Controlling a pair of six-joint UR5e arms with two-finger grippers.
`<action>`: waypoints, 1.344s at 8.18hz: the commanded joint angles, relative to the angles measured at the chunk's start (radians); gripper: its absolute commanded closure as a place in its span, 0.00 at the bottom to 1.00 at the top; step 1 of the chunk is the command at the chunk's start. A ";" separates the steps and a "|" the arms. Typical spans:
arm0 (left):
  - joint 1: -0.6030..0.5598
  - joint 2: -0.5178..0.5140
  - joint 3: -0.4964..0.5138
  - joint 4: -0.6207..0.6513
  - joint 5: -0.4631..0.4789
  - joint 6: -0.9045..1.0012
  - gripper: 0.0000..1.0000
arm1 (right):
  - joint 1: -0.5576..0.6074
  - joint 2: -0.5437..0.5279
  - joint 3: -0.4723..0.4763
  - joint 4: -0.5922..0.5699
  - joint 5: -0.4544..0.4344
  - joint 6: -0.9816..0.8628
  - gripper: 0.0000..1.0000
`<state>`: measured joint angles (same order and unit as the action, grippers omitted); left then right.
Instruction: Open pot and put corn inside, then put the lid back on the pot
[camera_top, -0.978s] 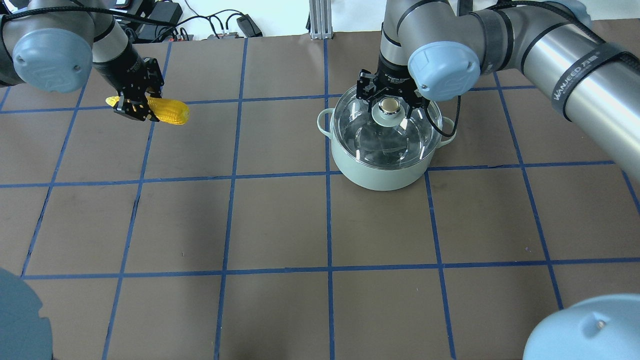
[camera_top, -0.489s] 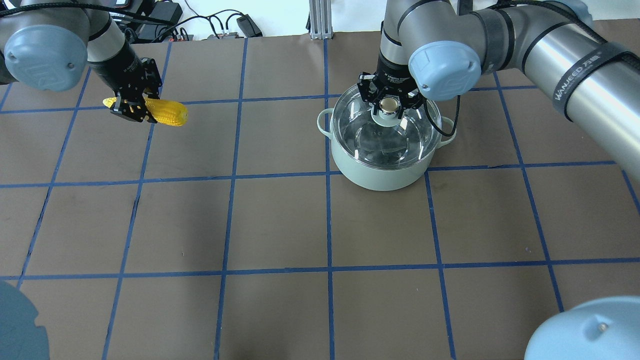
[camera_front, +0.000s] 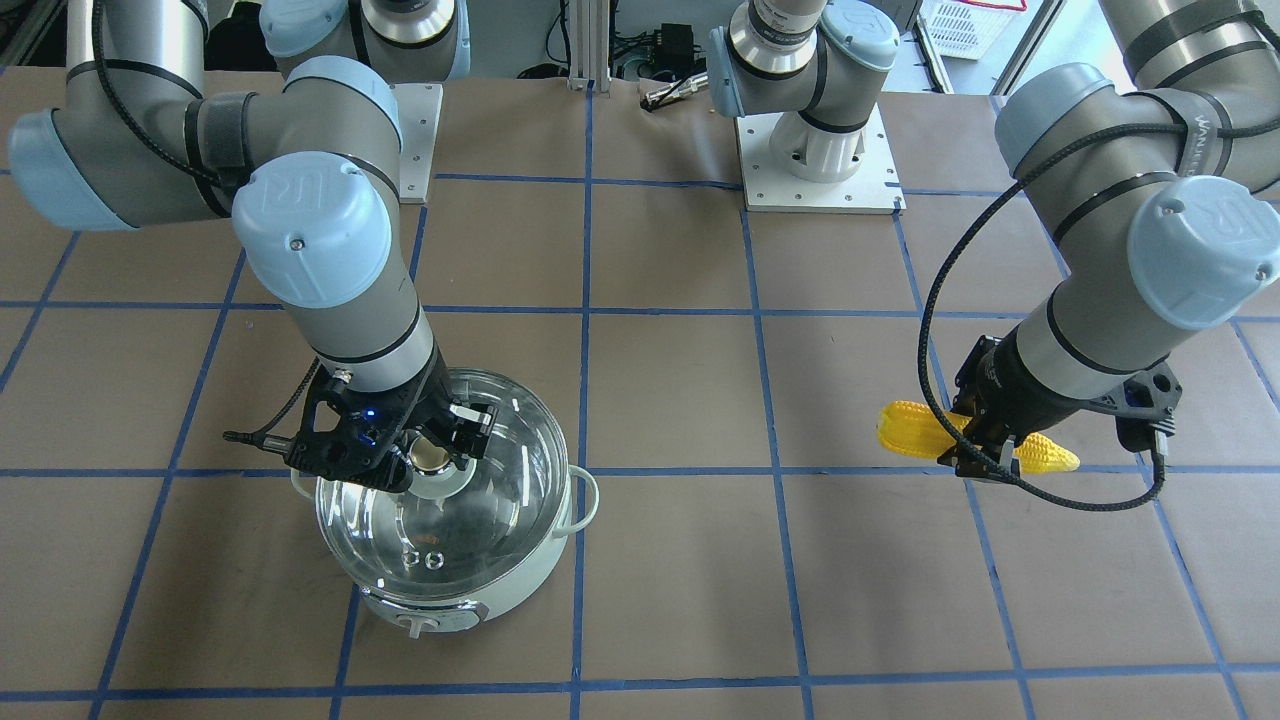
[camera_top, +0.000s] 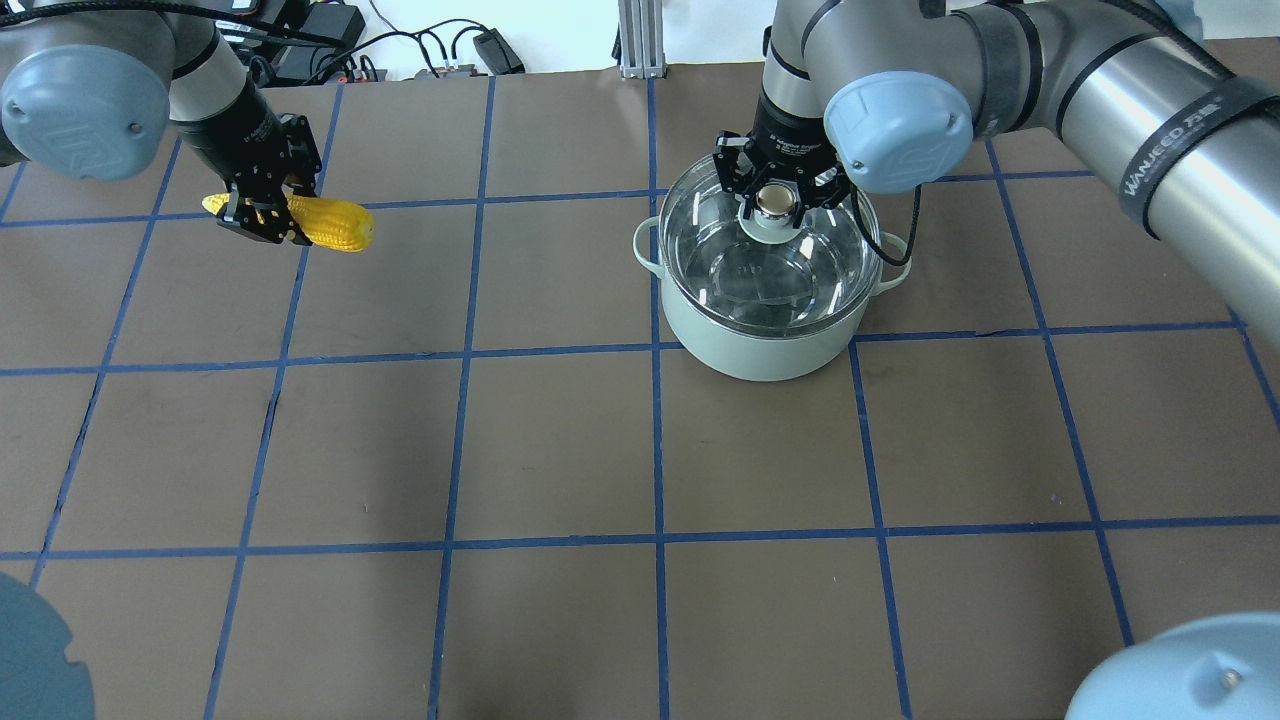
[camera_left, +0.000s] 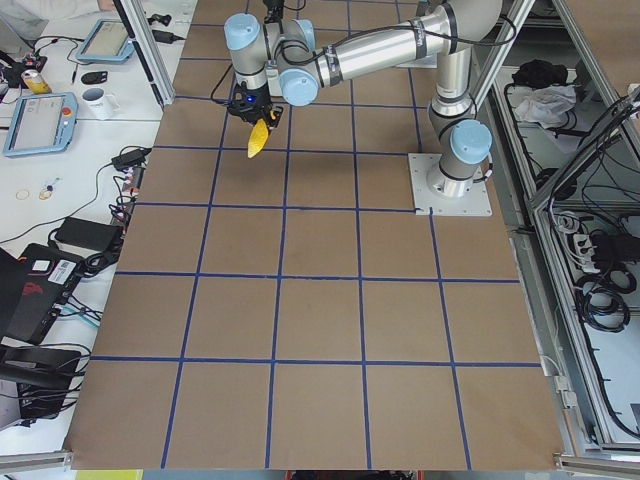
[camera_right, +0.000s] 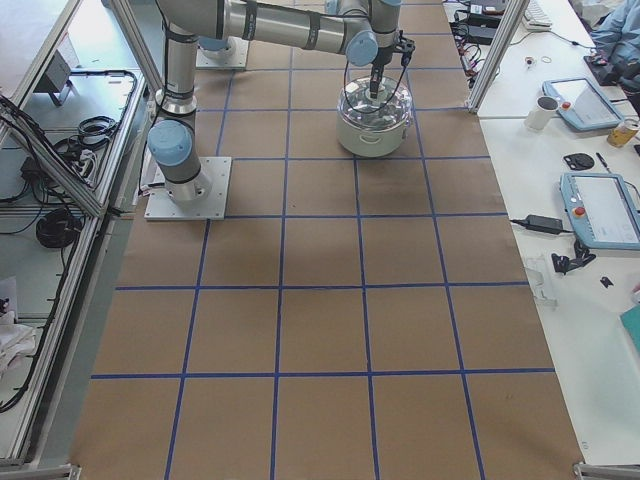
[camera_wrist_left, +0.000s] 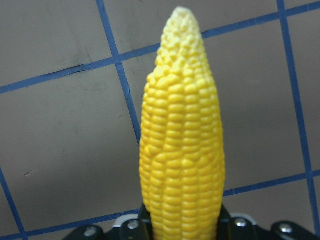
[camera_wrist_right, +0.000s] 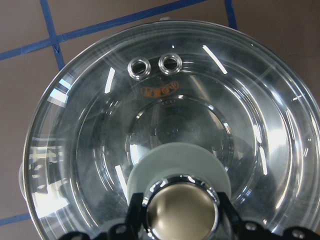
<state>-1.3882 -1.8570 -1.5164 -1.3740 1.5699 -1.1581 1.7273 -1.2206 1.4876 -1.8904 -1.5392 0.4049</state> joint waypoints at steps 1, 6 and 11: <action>0.000 0.018 0.001 -0.017 0.001 0.000 1.00 | -0.026 -0.049 -0.006 0.020 0.002 -0.023 0.86; -0.023 0.022 -0.001 -0.014 -0.014 -0.171 1.00 | -0.338 -0.190 -0.006 0.264 -0.007 -0.482 0.91; -0.283 0.033 0.004 0.094 -0.016 -0.421 1.00 | -0.577 -0.221 -0.004 0.295 -0.045 -0.865 0.93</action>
<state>-1.5635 -1.8242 -1.5134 -1.3509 1.5595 -1.4774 1.2152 -1.4453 1.4822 -1.5912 -1.5807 -0.3475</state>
